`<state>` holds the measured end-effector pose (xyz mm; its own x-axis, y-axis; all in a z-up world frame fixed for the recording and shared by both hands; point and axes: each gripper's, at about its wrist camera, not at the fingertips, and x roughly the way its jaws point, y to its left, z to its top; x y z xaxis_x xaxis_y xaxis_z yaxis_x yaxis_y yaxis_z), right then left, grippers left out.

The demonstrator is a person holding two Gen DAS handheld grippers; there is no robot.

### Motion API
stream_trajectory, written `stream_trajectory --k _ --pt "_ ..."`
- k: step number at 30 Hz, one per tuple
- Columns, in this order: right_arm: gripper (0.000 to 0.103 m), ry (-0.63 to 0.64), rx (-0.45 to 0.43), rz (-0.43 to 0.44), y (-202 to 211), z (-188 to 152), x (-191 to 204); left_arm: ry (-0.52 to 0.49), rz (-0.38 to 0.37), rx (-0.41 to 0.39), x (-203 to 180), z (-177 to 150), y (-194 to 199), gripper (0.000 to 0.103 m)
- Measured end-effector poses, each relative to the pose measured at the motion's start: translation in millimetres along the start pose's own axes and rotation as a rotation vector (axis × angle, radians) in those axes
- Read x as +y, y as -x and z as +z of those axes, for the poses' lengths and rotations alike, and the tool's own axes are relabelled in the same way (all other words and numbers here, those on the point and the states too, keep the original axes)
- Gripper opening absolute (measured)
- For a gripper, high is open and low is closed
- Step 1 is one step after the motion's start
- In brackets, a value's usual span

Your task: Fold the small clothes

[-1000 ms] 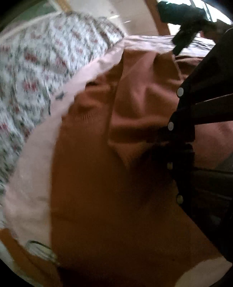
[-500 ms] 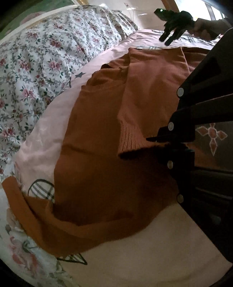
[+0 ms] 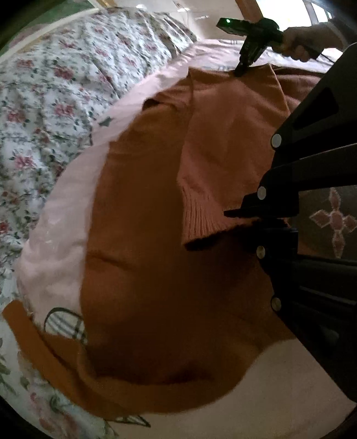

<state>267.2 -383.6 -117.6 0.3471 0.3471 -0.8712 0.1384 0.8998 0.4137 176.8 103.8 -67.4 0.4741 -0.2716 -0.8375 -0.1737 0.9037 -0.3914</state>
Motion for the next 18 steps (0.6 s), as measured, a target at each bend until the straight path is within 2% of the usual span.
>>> stream_trajectory --k 2,4,5,7,8,9,10,13,15,18 --pt "0.010 -0.013 -0.002 -0.020 2 1 -1 0.021 0.005 0.018 5 1 -6 0.002" --pt "0.011 0.029 -0.063 -0.123 20 -1 11 0.031 -0.008 0.012 9 1 -4 0.003" --pt "0.011 0.053 -0.109 -0.143 33 -4 23 0.028 -0.009 0.011 9 1 -4 0.003" --pt "0.013 0.095 -0.124 -0.066 43 -11 42 0.020 -0.004 0.013 8 -1 -4 0.003" --pt "0.020 0.128 -0.107 -0.032 40 -15 52 0.019 -0.001 0.015 8 -1 -5 0.003" --pt "0.032 0.168 -0.074 -0.010 33 -20 61 0.017 0.003 0.016 9 -2 -6 0.003" --pt "0.036 0.183 -0.048 -0.010 25 -24 66 0.017 0.006 0.018 9 -2 -6 0.004" --pt "0.037 0.114 -0.008 -0.108 7 -29 46 0.005 0.031 0.013 14 -4 -1 0.006" --pt "0.037 0.026 -0.020 -0.047 12 -30 29 0.005 0.054 0.010 22 -5 5 0.007" --pt "0.039 0.045 -0.028 -0.094 24 -34 33 0.025 0.079 0.001 39 -7 19 0.006"
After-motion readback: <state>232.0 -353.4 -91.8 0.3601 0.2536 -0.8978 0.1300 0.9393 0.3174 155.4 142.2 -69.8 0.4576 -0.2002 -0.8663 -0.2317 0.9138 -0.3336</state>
